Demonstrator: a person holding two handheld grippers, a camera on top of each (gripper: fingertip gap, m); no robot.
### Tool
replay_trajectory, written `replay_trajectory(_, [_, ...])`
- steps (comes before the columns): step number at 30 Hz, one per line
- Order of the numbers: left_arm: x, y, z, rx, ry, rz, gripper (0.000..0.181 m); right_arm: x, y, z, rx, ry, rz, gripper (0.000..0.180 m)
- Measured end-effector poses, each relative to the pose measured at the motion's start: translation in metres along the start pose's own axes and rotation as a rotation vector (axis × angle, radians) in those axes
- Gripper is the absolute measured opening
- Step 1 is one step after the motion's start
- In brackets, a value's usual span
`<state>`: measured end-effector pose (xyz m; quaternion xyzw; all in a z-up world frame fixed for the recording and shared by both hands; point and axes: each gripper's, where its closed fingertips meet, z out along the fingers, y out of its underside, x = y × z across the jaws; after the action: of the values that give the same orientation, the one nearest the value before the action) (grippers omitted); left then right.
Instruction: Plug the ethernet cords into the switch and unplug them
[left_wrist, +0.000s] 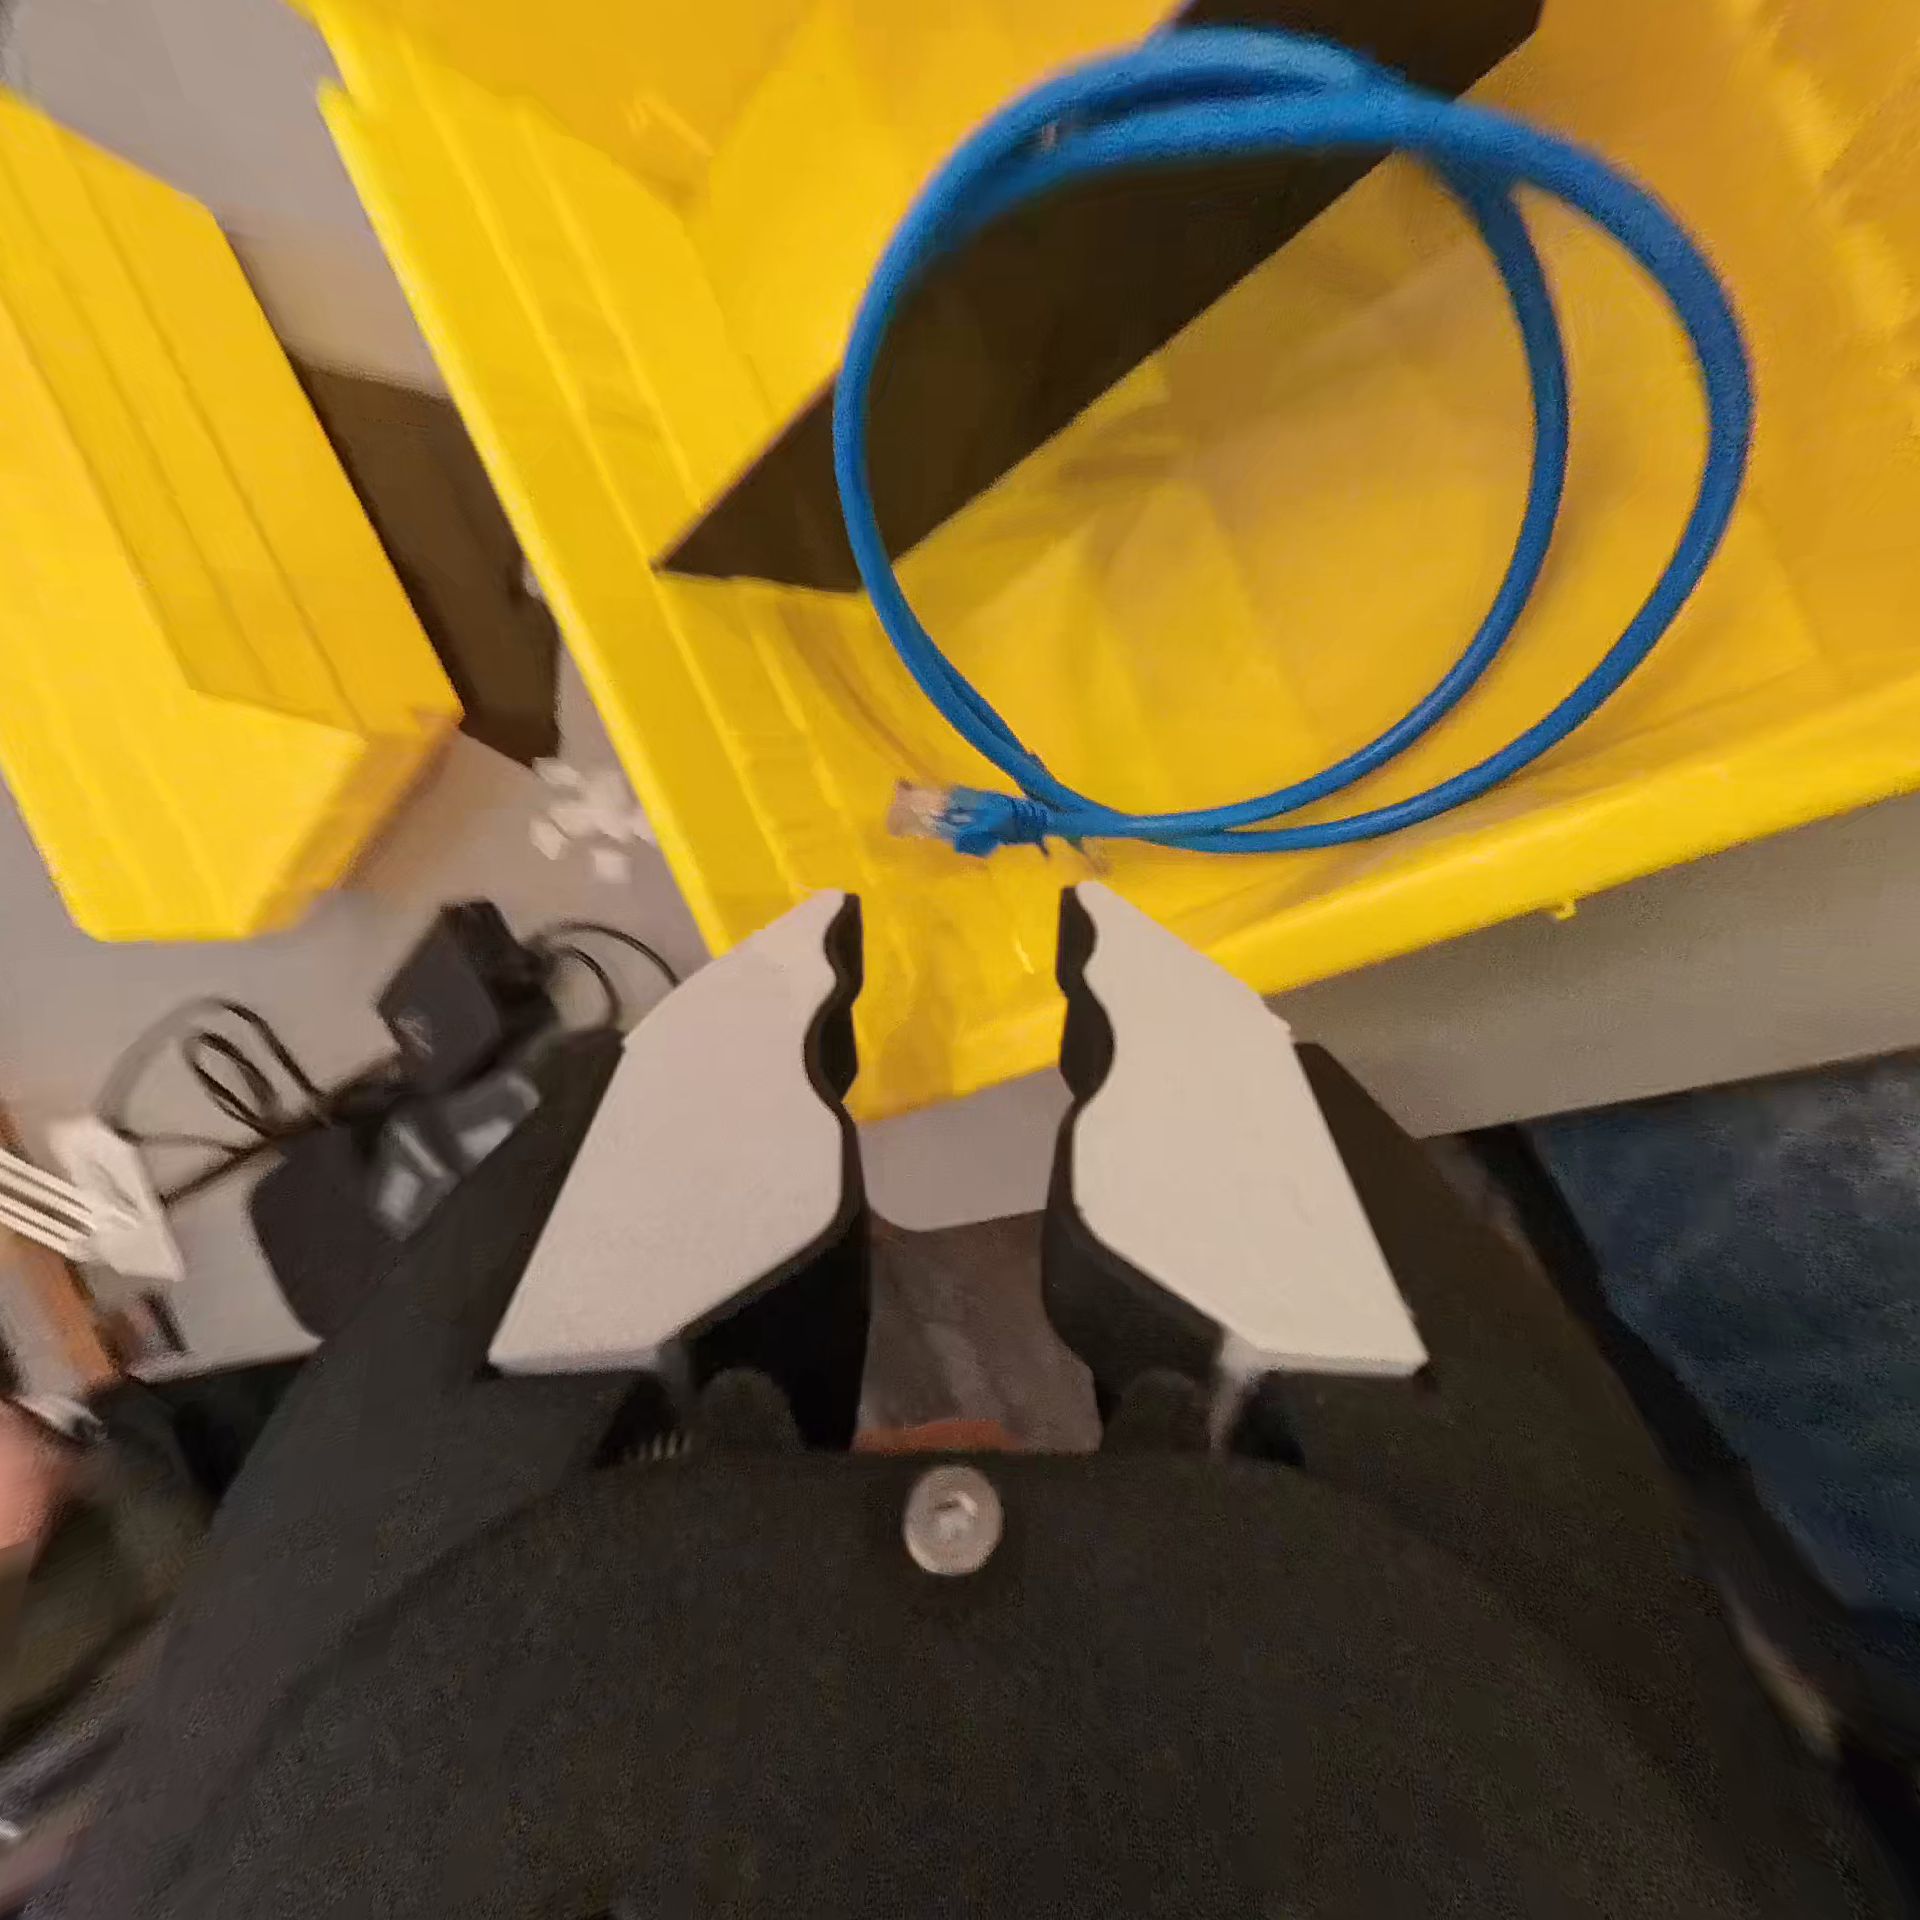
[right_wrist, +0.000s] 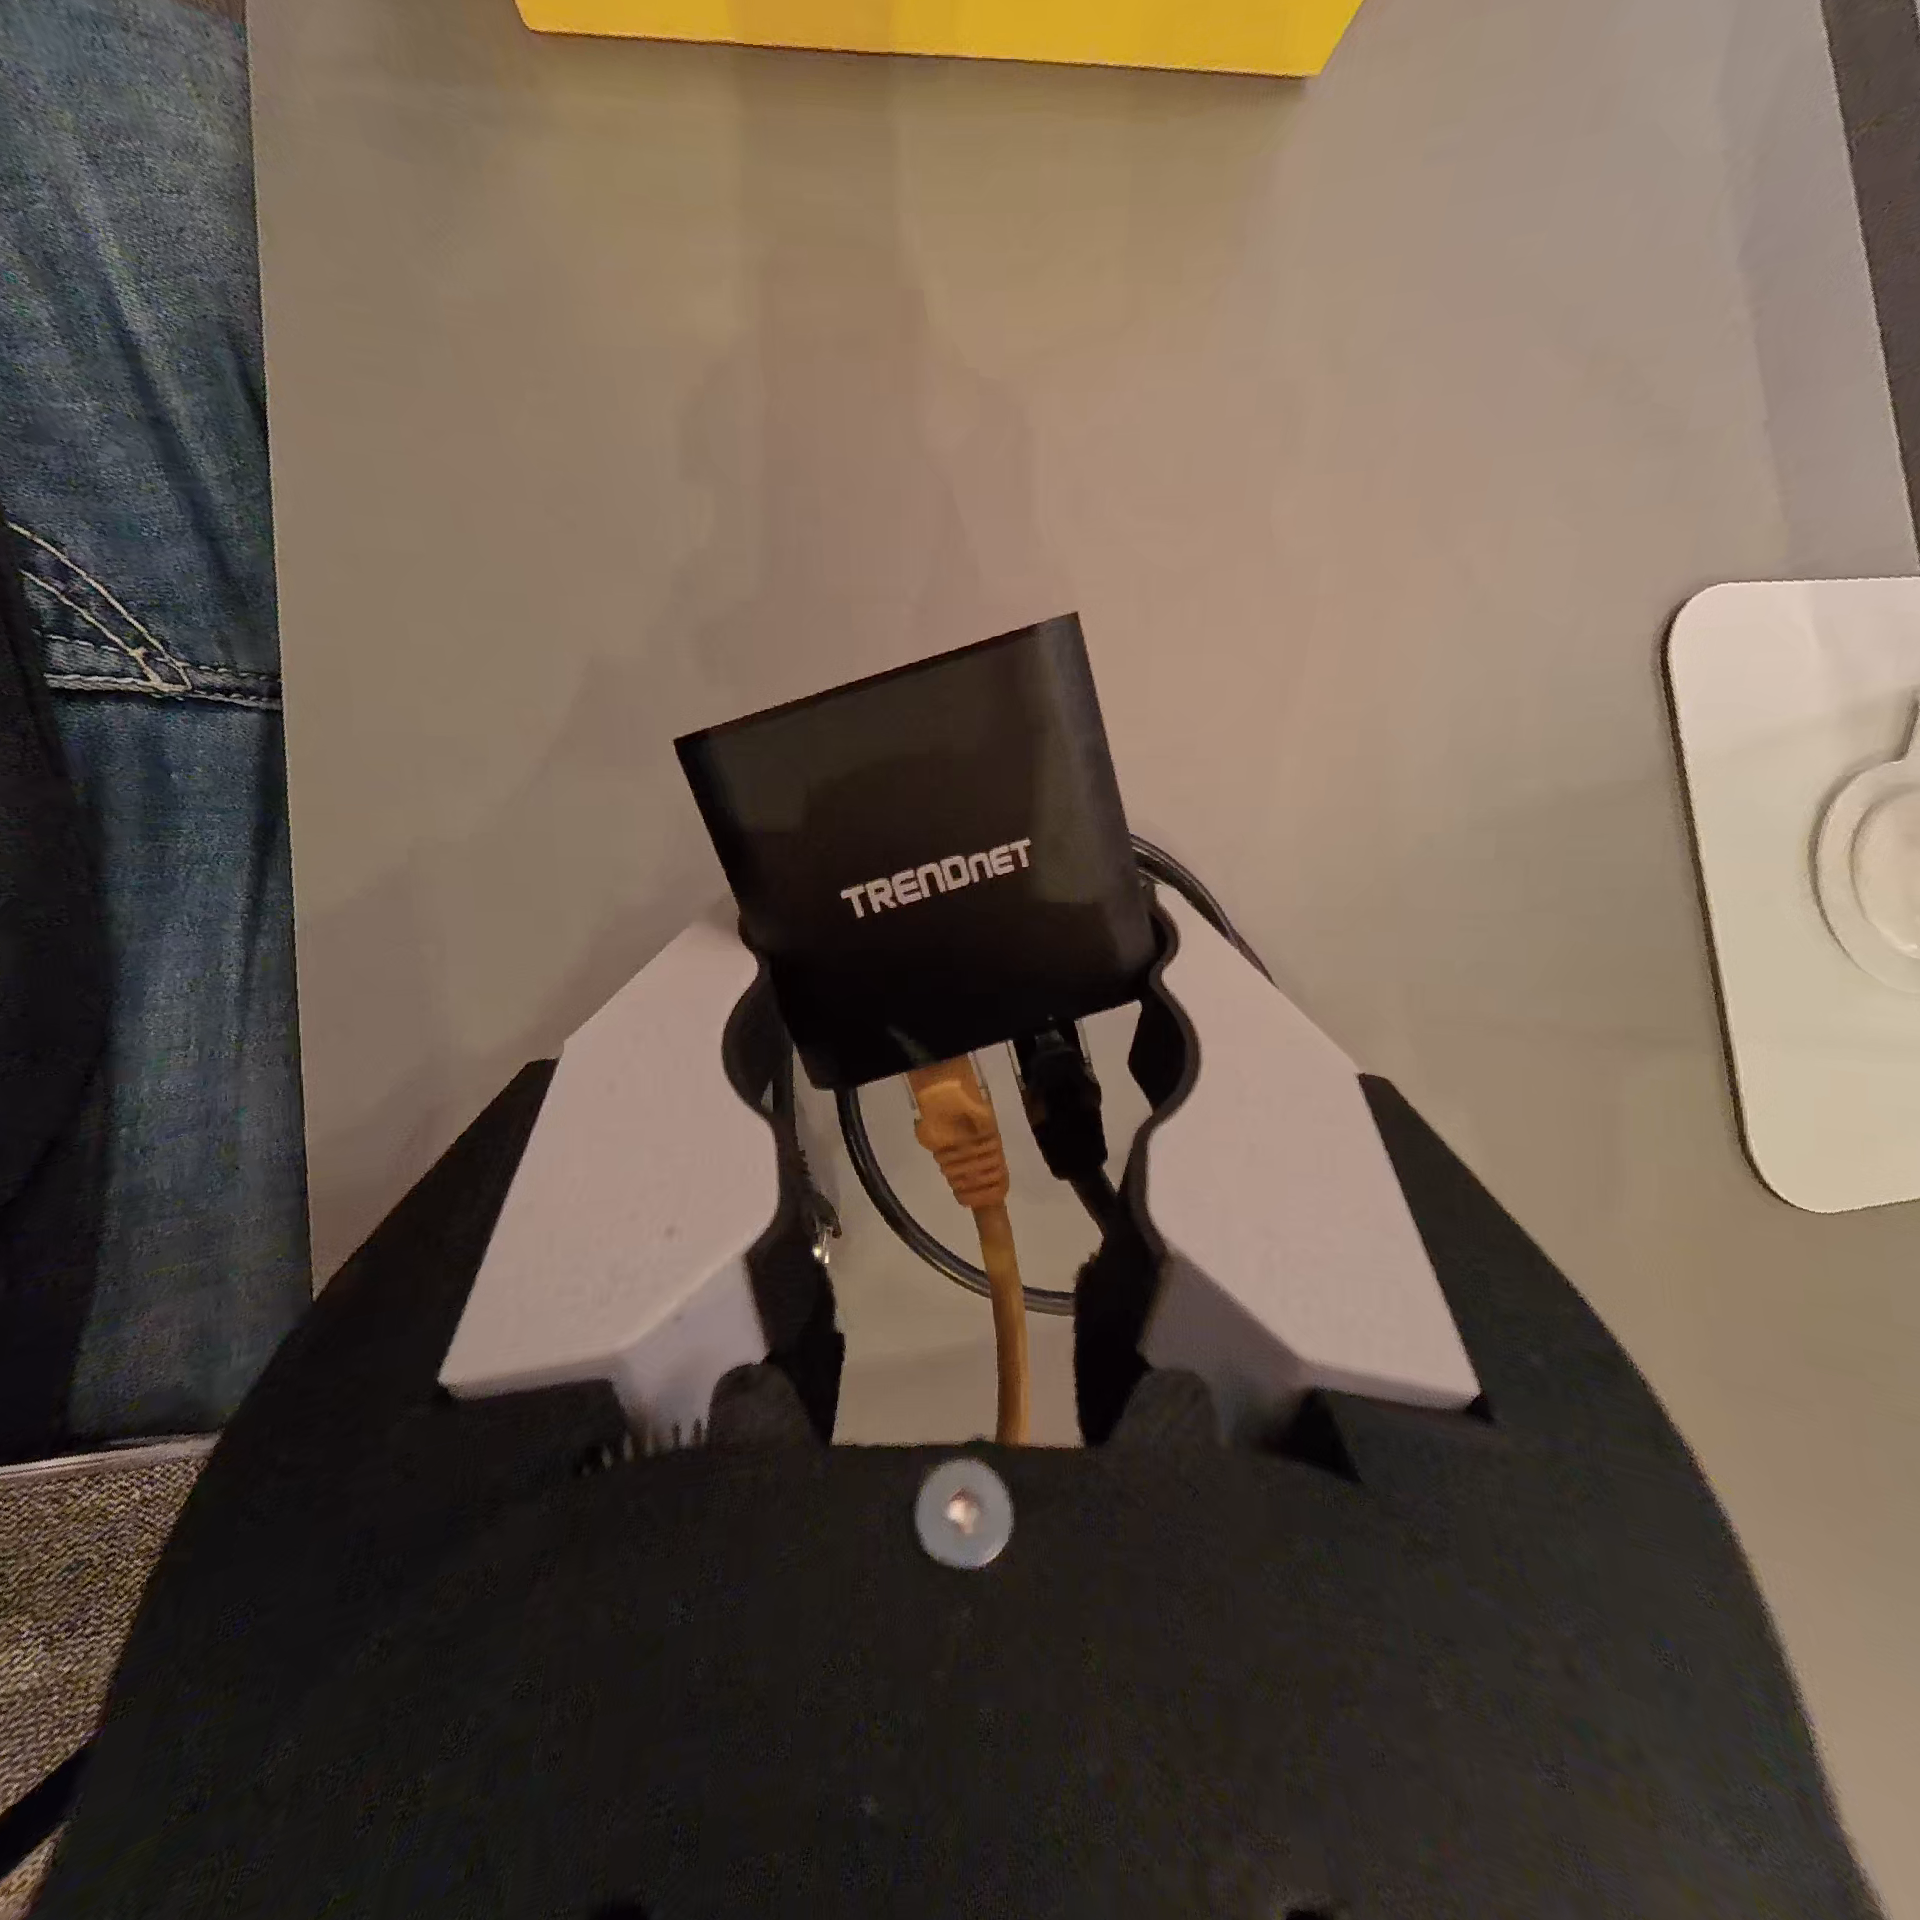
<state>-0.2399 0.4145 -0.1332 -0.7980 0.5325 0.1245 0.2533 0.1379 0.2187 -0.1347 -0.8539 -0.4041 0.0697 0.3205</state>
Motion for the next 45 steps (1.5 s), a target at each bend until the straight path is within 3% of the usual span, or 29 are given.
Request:
replay_trajectory(6, [0.024,0.003,0.033,-0.013,0.142,-0.294,0.04,-0.003,0.001,0.001,0.024,-0.001,0.006,0.066])
replay_trajectory(8, [0.017,0.008,0.042,-0.048,0.116,-0.344,0.04,-0.003,0.001,0.0,0.039,0.0,0.011,0.066])
replay_trajectory(14, [0.019,0.009,0.062,-0.109,0.126,-0.344,0.036,-0.003,0.001,-0.001,0.069,0.002,0.021,0.065])
replay_trajectory(15, [0.016,0.005,0.062,-0.101,0.119,-0.331,0.028,-0.003,0.001,0.0,0.072,0.001,0.02,0.066])
replay_trajectory(23, [-0.005,-0.022,0.061,0.009,0.053,-0.225,0.015,-0.002,-0.001,0.001,0.094,0.004,0.021,0.066])
replay_trajectory(28, [-0.015,-0.038,0.036,0.101,-0.003,-0.13,0.01,-0.001,0.001,0.003,0.092,0.01,0.019,0.066])
replay_trajectory(36, [-0.04,-0.074,-0.042,0.18,-0.086,0.089,0.009,0.001,0.0,0.005,0.089,0.018,0.012,0.066])
replay_trajectory(45, [-0.042,-0.156,-0.135,0.298,-0.135,0.349,0.009,0.003,0.002,0.003,0.097,0.029,0.016,0.066])
